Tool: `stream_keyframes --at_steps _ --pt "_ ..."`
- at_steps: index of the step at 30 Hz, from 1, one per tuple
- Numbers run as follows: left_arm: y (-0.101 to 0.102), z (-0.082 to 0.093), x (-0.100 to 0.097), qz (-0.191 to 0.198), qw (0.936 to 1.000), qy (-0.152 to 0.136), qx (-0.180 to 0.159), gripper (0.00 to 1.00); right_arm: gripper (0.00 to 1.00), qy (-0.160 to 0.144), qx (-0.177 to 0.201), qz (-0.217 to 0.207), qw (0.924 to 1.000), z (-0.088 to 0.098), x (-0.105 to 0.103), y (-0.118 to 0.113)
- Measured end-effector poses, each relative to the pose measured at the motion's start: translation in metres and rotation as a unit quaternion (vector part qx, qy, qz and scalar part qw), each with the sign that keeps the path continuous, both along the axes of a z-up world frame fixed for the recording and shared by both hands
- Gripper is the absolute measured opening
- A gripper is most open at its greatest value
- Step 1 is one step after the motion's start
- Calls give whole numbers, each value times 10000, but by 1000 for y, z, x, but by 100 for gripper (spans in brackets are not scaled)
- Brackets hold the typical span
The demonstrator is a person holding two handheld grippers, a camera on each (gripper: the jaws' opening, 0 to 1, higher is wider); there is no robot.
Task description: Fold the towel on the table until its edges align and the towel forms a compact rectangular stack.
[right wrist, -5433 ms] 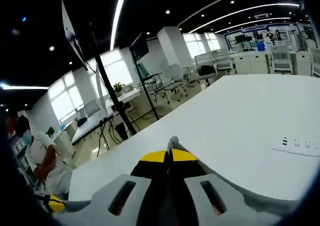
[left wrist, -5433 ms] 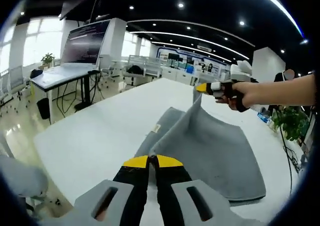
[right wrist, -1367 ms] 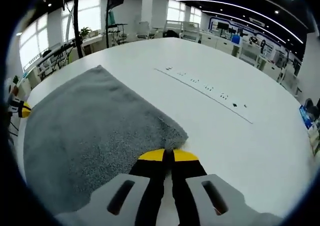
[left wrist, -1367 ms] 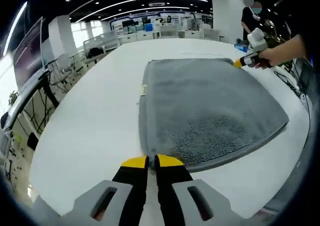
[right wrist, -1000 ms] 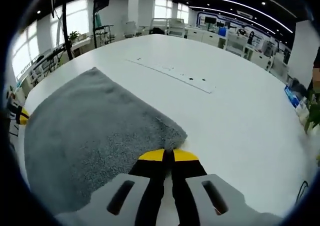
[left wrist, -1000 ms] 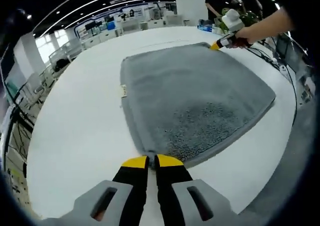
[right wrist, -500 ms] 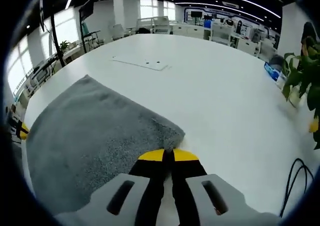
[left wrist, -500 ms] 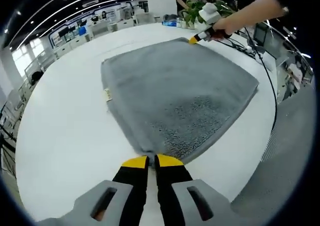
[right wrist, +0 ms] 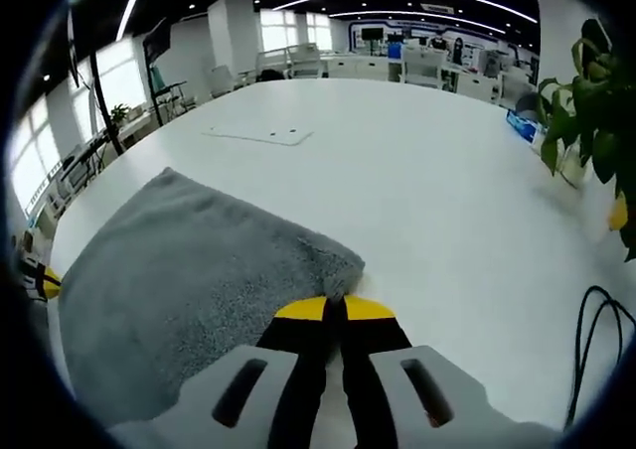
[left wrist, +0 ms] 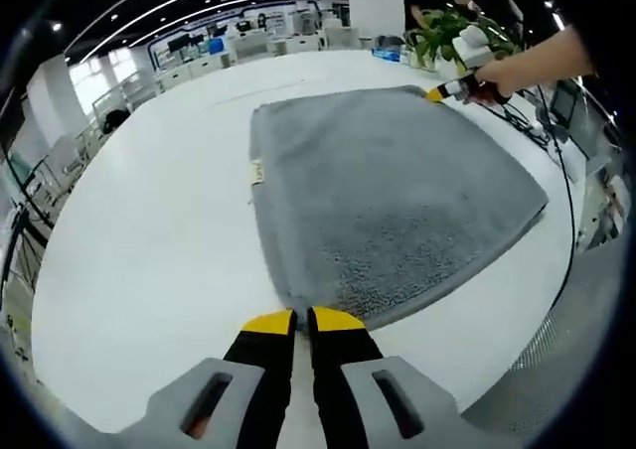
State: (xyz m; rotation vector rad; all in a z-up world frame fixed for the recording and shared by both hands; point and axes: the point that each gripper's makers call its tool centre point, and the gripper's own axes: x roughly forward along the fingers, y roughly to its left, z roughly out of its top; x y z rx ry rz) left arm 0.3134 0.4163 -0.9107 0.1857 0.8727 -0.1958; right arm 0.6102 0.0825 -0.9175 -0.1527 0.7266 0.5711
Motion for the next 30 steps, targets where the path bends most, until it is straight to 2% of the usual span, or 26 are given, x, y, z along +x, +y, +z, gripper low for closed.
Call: stream_keyframes --at_steps 4,7,8,10,11,14,17,19,21,22,24,25,28,30 --pt "-1 0 0 -109 9999 13 -46 6 1 -18 -55 32 10000 0 2 0" --pt "-3 3 1 -394 9992 -16 75 8 2 43 -16 -75 10000 0 1 2" --pt "-2 4 3 -269 9996 -81 5 11 2 44 -37 -89 9999 0 1 2" --pt "-7 14 14 -23 9986 -373 -368 22 2 104 42 -221 9997 -1 2 0" --pt "-12 18 17 -45 9981 -430 -436 26 2 101 55 -207 9997 0 2 1" --pt "-39 37 32 -582 9956 -633 -363 30 3 77 107 -239 9996 0 2 0" --pt "-67 47 45 -988 9912 -770 -433 38 5 55 125 -339 9993 2 0 1" --pt "-84 49 50 -1237 9882 -786 -453 40 7 -237 -197 -110 9995 6 3 0" --pt "-107 49 54 -1493 9845 -758 -516 42 11 -357 -70 6 9993 13 4 5" --pt "-117 49 55 -1617 9824 -750 -563 42 13 -360 1 -28 9993 16 5 5" --pt "-148 49 54 -2029 9737 -750 -719 43 16 -414 166 -90 9990 28 7 7" --pt "-168 50 53 -2329 9660 -779 -806 42 18 -417 240 -164 9987 29 9 2" --pt "-207 46 46 -2890 9506 -742 -856 40 21 -443 636 -459 9959 37 13 -2" --pt "-233 43 39 -3255 9393 -676 -844 41 22 -450 644 -468 9958 38 9 -5"
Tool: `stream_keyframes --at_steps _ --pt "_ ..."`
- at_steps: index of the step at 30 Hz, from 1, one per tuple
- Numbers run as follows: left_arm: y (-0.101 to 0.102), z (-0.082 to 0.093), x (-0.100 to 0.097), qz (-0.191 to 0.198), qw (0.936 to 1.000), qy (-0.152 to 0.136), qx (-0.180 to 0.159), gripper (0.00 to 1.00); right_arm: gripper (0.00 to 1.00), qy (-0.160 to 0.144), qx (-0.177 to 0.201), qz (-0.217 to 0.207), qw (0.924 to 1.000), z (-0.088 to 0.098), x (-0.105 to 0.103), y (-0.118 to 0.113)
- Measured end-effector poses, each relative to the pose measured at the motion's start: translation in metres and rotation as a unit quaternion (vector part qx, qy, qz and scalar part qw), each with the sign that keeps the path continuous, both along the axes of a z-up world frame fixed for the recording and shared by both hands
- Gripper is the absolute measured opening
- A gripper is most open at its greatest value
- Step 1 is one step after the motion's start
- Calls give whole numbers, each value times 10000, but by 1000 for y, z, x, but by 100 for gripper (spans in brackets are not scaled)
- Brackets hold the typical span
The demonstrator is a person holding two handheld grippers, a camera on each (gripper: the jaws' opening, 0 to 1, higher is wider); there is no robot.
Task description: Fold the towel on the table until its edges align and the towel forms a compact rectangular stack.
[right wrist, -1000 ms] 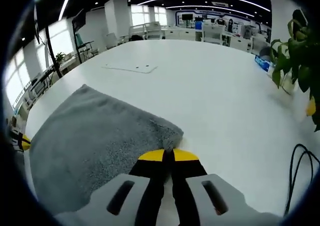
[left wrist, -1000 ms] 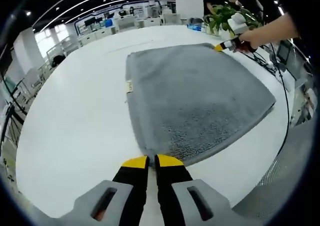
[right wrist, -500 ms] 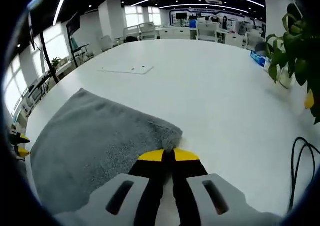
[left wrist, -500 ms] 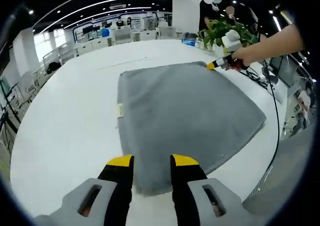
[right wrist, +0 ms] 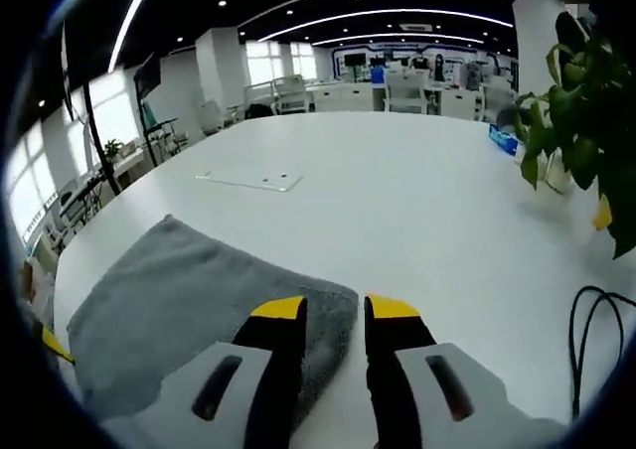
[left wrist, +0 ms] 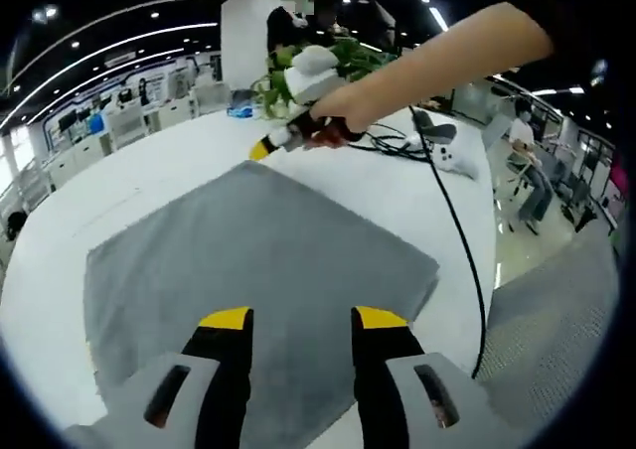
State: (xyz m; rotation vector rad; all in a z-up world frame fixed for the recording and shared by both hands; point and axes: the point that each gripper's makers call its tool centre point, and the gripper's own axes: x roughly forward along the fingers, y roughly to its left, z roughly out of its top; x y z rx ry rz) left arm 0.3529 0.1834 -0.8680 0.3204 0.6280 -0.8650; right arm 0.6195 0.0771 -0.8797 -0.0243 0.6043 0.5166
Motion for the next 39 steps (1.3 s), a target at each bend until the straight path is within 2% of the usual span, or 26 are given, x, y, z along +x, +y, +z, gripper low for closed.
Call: stream_keyframes --at_steps 3,5,10,13,21,29,30,33,39 --pt "-34 -6 -11 -618 9979 -47 196 40 23 -6 59 50 10000 4 -5 1" --pt "-49 -9 -17 -906 9956 -65 222 38 23 -50 156 51 9999 10 -9 3" --pt "-78 -14 -28 -1226 9922 28 206 36 23 -70 244 99 9996 12 -2 0" --pt "-90 -18 -36 -1412 9898 131 151 30 22 -69 256 84 9996 12 3 -2" --pt "-105 -23 -48 -1694 9851 283 96 22 21 -31 123 210 9997 10 -9 9" --pt "-114 -34 -53 -1769 9834 403 76 20 19 132 99 151 9997 -4 -10 7" --pt "-116 -35 -53 -1735 9837 466 -23 20 18 134 98 147 9998 -5 -10 7" --pt "-117 -41 -52 -1818 9827 343 123 20 17 165 120 106 9997 -8 -8 6" --pt "-119 -42 -48 -1634 9861 292 52 15 11 247 203 123 9994 -19 0 7"
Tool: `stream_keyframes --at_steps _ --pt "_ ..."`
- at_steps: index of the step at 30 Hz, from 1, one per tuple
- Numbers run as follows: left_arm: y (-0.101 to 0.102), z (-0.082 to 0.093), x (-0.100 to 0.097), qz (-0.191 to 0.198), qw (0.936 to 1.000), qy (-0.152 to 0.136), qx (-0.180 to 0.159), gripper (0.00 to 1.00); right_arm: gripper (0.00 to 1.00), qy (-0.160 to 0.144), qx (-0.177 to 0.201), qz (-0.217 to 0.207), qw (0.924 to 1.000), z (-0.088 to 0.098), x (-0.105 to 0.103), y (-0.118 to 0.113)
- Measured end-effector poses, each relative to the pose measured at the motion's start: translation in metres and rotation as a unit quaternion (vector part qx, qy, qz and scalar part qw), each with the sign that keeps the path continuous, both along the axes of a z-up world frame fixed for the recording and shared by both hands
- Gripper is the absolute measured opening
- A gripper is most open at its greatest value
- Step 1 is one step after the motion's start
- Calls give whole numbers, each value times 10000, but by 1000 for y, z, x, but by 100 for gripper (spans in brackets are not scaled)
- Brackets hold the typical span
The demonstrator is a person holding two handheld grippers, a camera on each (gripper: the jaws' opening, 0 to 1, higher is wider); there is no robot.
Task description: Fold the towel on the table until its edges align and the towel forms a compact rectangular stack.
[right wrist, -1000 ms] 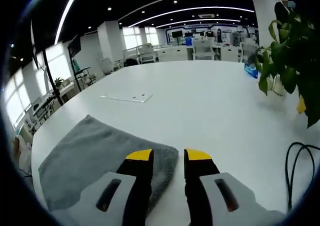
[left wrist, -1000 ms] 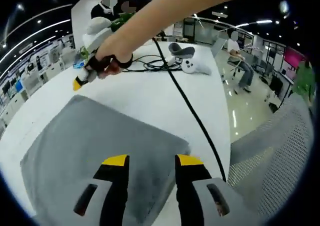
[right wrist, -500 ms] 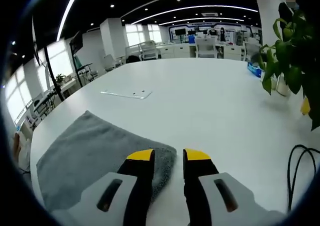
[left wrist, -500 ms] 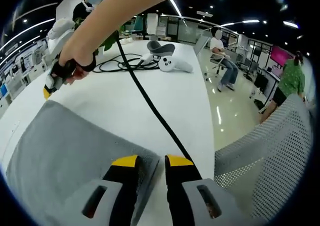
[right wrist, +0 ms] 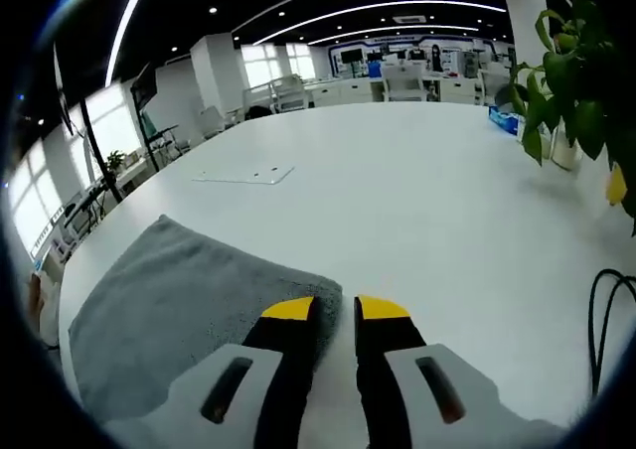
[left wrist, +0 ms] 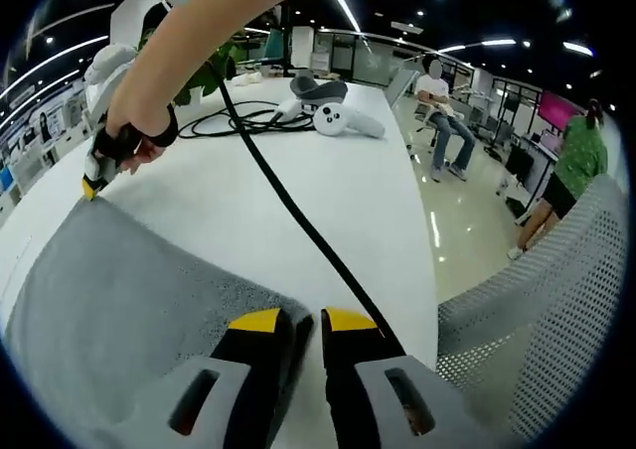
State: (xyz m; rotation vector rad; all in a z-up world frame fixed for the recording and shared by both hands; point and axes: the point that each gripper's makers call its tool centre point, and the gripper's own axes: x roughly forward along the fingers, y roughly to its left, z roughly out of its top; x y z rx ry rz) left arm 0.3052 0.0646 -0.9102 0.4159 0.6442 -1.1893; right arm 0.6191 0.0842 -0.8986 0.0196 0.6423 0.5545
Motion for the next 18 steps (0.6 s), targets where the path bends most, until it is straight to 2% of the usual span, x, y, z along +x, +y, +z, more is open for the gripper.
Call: stream_keyframes --at_steps 4,5,6,7,8,10,15,18 --pt "0 0 2 90 9998 169 -2 14 6 245 127 -91 9996 -16 3 -2" --pt "0 0 3 110 9998 192 6 13 5 85 129 57 9999 -19 7 0" --pt "1 -1 3 120 9998 183 20 12 4 80 98 42 9999 -21 8 0" --pt "0 -1 3 107 9998 162 38 12 3 57 39 80 9999 -24 9 1" --pt "-1 -1 2 21 9999 21 100 11 2 48 4 100 9999 -25 9 1" --pt "0 -2 4 -221 9985 -383 311 9 1 40 -53 153 9999 -28 10 3" --pt "1 -2 7 -117 9992 -313 238 5 1 -40 -153 193 9997 -31 15 4" --pt "1 -2 6 -150 9989 -379 228 4 1 -64 -143 120 9998 -27 15 4"
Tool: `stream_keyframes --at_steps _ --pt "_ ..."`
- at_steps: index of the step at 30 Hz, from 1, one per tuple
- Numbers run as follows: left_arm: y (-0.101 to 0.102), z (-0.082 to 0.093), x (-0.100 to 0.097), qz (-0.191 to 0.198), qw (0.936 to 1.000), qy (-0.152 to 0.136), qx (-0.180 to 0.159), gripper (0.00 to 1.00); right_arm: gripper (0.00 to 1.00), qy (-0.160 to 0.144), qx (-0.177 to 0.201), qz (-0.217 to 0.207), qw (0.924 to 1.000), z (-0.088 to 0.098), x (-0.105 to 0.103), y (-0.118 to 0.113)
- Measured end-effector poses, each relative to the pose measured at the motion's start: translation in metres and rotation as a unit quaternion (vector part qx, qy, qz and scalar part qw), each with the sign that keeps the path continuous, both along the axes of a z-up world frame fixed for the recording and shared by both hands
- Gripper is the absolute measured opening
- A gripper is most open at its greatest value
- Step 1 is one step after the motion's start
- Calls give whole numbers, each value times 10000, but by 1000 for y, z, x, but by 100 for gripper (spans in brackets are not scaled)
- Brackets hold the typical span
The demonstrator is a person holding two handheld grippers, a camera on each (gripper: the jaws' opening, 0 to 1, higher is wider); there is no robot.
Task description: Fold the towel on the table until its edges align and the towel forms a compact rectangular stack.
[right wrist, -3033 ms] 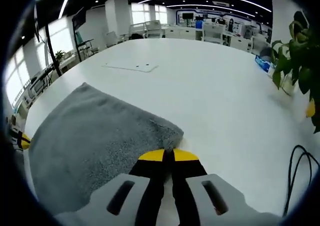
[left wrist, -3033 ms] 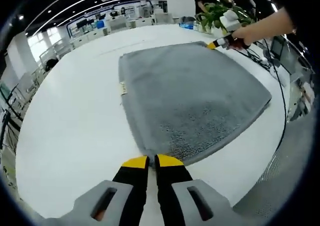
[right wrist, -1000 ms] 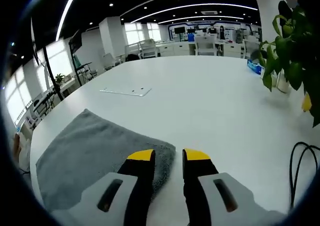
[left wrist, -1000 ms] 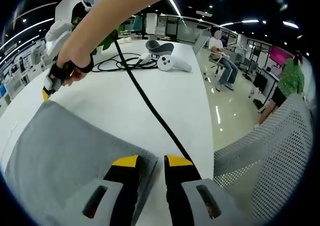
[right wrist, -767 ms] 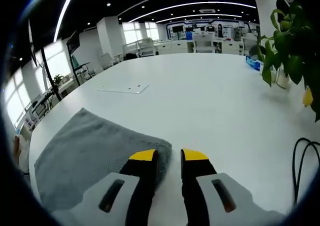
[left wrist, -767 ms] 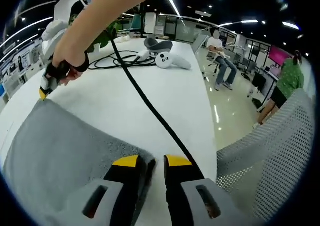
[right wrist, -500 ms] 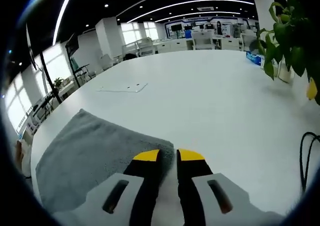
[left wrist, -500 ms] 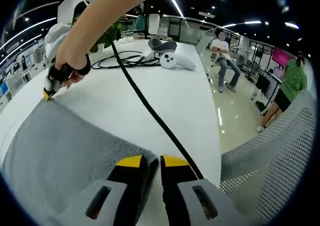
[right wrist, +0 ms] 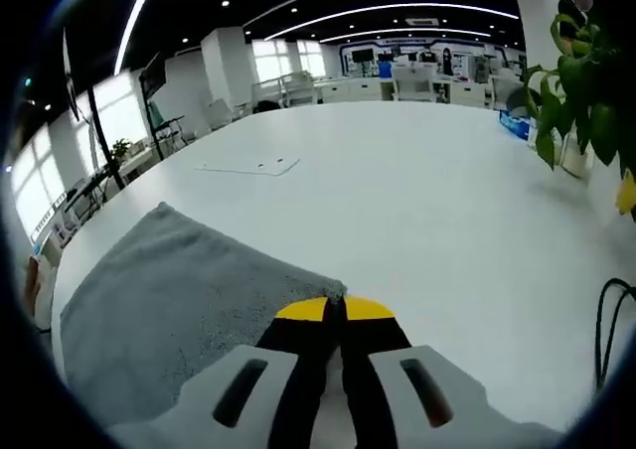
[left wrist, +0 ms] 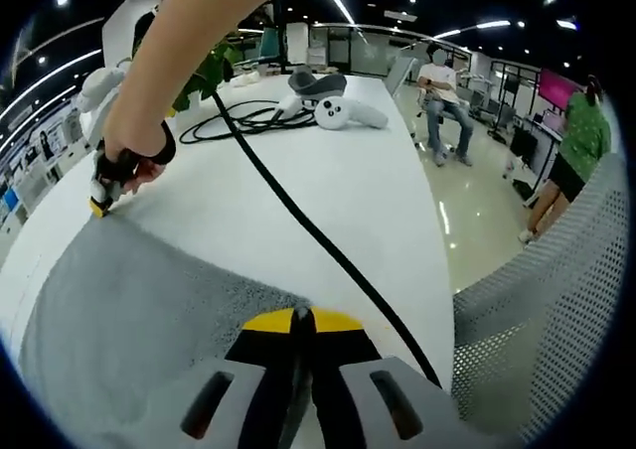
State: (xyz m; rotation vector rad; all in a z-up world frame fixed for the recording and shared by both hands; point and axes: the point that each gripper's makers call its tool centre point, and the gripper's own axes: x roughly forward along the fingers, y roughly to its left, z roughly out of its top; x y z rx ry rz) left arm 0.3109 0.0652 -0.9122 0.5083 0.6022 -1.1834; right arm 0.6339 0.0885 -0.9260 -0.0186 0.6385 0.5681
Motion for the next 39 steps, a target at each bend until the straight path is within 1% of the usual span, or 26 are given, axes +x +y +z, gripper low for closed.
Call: stream_keyframes --at_steps 1,2,4,5,7,8,9,10,11,14,15,20,21,23,26,29,31,36,38,39 --pt "0 0 0 -3 10000 -1 8 4 1 31 31 -52 10000 -1 1 0" --pt "0 0 1 9 10000 32 13 4 1 185 242 -242 9992 2 0 1" --pt "0 0 1 52 9997 222 -51 4 0 444 614 -439 9962 4 -1 2" --pt "0 1 2 111 9993 347 -120 4 0 521 653 -496 9953 3 2 1" --pt "0 1 2 28 9994 331 -103 4 0 480 450 -350 9972 4 4 0" --pt "0 1 1 9 9994 328 -106 4 0 447 390 -311 9978 5 9 -2" --pt "1 3 1 19 9993 355 -130 4 0 453 369 -273 9979 5 11 -1" --pt "1 4 1 22 9992 376 -162 4 0 454 373 -285 9979 9 9 -1" --pt "2 8 0 17 9989 402 -233 4 0 448 386 -289 9978 11 9 -2" --pt "6 22 1 183 9974 482 -510 3 0 429 416 -286 9978 15 11 -3" --pt "9 26 1 234 9968 490 -581 3 0 413 437 -273 9978 20 12 -3" --pt "17 41 0 367 9957 440 -729 3 0 378 552 -286 9974 38 9 0" --pt "20 45 0 396 9954 425 -760 3 0 373 633 -302 9968 41 10 1" --pt "23 52 0 468 9946 393 -838 3 0 357 680 -306 9966 43 13 1" --pt "29 63 1 585 9933 322 -947 3 0 284 685 -222 9970 57 8 7" --pt "37 71 0 654 9928 247 -973 3 0 260 761 -216 9965 68 7 12" --pt "42 75 0 728 9921 200 -1000 3 0 223 747 -184 9968 77 2 18" --pt "57 83 0 953 9891 202 -1101 3 0 205 888 -177 9957 90 0 29" --pt "61 88 1 1065 9872 229 -1169 3 0 163 916 -147 9956 97 -2 35" --pt "64 94 1 1151 9852 233 -1250 3 0 152 927 -139 9955 100 -2 38"
